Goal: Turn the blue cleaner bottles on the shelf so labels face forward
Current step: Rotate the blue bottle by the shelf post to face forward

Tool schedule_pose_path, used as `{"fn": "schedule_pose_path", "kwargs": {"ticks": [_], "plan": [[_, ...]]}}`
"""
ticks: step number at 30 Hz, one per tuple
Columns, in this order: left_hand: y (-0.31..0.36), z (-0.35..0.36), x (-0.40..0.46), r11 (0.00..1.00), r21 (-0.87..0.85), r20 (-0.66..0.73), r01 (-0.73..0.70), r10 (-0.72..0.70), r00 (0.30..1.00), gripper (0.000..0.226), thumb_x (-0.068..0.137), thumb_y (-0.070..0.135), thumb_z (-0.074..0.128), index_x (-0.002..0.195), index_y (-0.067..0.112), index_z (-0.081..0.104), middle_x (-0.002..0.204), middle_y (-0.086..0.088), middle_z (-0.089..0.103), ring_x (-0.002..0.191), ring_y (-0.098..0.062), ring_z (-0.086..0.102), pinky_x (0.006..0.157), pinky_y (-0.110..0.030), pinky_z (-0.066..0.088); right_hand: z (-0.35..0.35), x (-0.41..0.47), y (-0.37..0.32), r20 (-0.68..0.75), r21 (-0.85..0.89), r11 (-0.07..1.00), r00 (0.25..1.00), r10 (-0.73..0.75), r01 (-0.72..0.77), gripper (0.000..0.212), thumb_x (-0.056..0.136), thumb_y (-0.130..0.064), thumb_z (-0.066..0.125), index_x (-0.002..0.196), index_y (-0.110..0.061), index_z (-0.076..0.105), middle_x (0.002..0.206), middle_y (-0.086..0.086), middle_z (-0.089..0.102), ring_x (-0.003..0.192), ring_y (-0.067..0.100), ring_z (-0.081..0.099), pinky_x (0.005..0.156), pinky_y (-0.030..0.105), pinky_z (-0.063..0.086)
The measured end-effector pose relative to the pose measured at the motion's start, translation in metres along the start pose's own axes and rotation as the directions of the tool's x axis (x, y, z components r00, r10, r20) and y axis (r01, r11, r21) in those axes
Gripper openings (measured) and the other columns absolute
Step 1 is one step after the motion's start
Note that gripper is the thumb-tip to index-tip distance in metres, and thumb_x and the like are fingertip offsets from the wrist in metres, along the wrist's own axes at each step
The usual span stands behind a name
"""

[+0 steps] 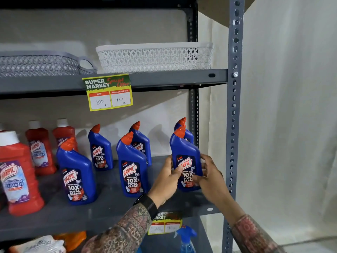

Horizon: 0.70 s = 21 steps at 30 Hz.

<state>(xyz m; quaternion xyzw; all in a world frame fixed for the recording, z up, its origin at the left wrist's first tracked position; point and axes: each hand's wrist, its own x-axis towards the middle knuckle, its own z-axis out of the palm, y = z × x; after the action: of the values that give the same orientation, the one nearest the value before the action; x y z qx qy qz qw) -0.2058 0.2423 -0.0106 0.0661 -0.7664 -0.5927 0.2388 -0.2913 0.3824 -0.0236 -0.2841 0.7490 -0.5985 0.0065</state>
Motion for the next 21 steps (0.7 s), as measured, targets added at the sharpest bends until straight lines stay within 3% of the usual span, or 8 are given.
{"fn": "schedule_pose_path", "kwargs": {"ticks": [6, 10, 15, 21], "plan": [[-0.006, 0.005, -0.004, 0.999, 0.051, 0.006, -0.013, 0.013, 1.000, 0.036, 0.108, 0.023, 0.052, 0.143, 0.029, 0.046, 0.125, 0.009, 0.068, 0.113, -0.003, 0.068, 0.074, -0.013, 0.059, 0.003, -0.005, 0.012, 0.002, 0.004, 1.000, 1.000, 0.022, -0.022, 0.077, 0.094, 0.007, 0.062, 0.150, -0.037, 0.033, 0.133, -0.003, 0.064, 0.120, 0.018, 0.065, 0.098, 0.044, 0.060], [-0.005, 0.004, -0.005, 0.998, 0.061, 0.022, -0.020, 0.018, 1.000, 0.035, 0.108, 0.026, 0.052, 0.140, 0.036, 0.045, 0.120, 0.014, 0.067, 0.106, 0.003, 0.066, 0.070, -0.008, 0.057, 0.005, -0.005, 0.017, -0.003, 0.014, 1.000, 1.000, 0.005, -0.005, 0.075, 0.096, 0.003, 0.062, 0.151, -0.038, 0.031, 0.139, -0.002, 0.061, 0.127, 0.018, 0.062, 0.096, 0.036, 0.060], [-0.011, -0.003, -0.007, 0.993, 0.110, 0.091, 0.049, -0.059, 0.994, 0.039, 0.105, 0.020, 0.059, 0.133, 0.043, 0.045, 0.121, 0.020, 0.064, 0.107, 0.008, 0.061, 0.074, -0.010, 0.055, 0.007, -0.010, 0.018, 0.009, 0.025, 1.000, 1.000, 0.011, -0.011, 0.074, 0.097, -0.002, 0.063, 0.154, -0.036, 0.030, 0.136, -0.006, 0.057, 0.127, 0.014, 0.058, 0.079, 0.013, 0.054], [-0.013, -0.005, -0.010, 0.981, 0.191, 0.111, 0.038, -0.061, 0.992, 0.041, 0.104, 0.008, 0.059, 0.130, 0.035, 0.040, 0.107, 0.027, 0.056, 0.096, 0.014, 0.055, 0.067, 0.003, 0.049, 0.007, -0.015, 0.016, 0.017, -0.004, 1.000, 1.000, 0.023, -0.023, 0.066, 0.099, -0.004, 0.061, 0.153, -0.031, 0.032, 0.136, -0.003, 0.059, 0.126, 0.018, 0.059, 0.102, 0.039, 0.055]]}}
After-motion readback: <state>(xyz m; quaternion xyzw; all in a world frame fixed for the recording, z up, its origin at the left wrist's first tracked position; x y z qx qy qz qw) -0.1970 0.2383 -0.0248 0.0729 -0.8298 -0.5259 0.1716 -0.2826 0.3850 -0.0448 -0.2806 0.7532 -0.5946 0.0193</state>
